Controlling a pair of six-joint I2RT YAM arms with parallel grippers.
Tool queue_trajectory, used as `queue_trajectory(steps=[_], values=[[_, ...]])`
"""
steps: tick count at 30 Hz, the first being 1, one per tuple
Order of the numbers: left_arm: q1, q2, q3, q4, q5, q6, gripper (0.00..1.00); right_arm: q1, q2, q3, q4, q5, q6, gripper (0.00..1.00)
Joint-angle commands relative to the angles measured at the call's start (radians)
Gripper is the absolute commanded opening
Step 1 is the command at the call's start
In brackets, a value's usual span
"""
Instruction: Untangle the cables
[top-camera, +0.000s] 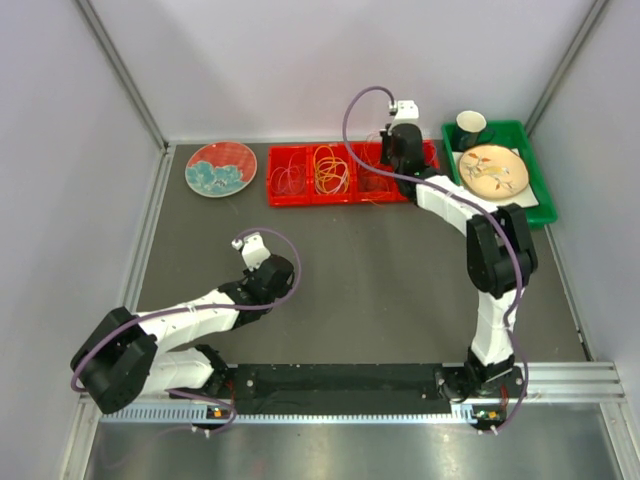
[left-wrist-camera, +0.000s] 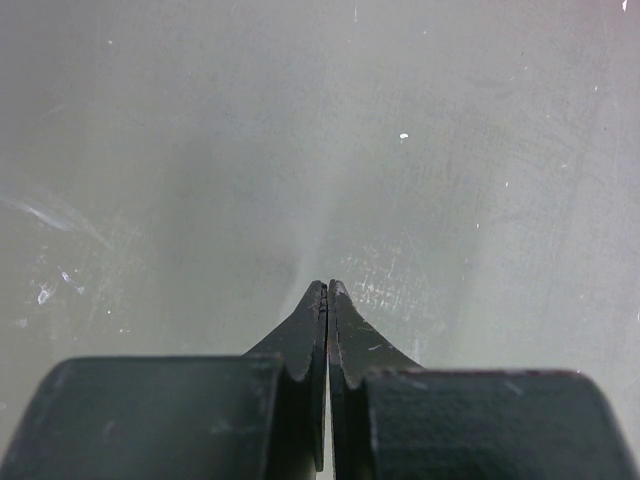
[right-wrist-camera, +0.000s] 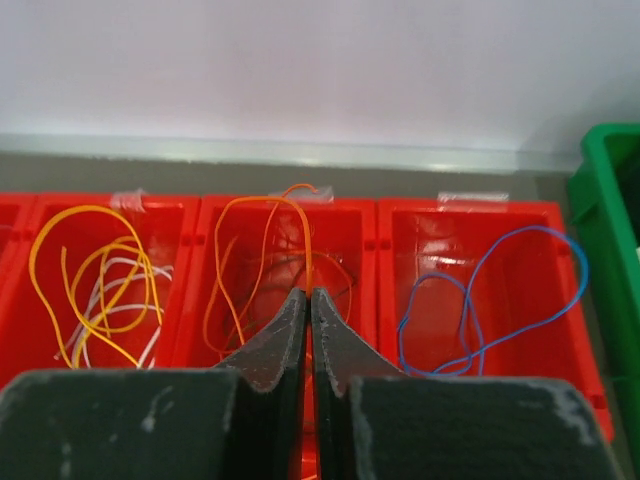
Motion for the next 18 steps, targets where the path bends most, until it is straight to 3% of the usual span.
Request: queue_trajectory(steps=[1, 13, 18], values=[[0.005, 0.007, -0.003, 0.036, -0.016, -0.007, 0.0, 0.012, 0.082, 0.045, -0.006, 0.015, -0.009, 0.0], [0.008, 0.015, 0.0, 0.04, -0.008, -0.004, 0.0, 0.013, 0.251, 0.27, -0.186, 0.077, 0.042, 0.0], [0.01, 0.016, 0.002, 0.038, -0.008, -0.004, 0.0, 0.013, 0.209, 0.286, -0.245, 0.045, 0.025, 0.05]])
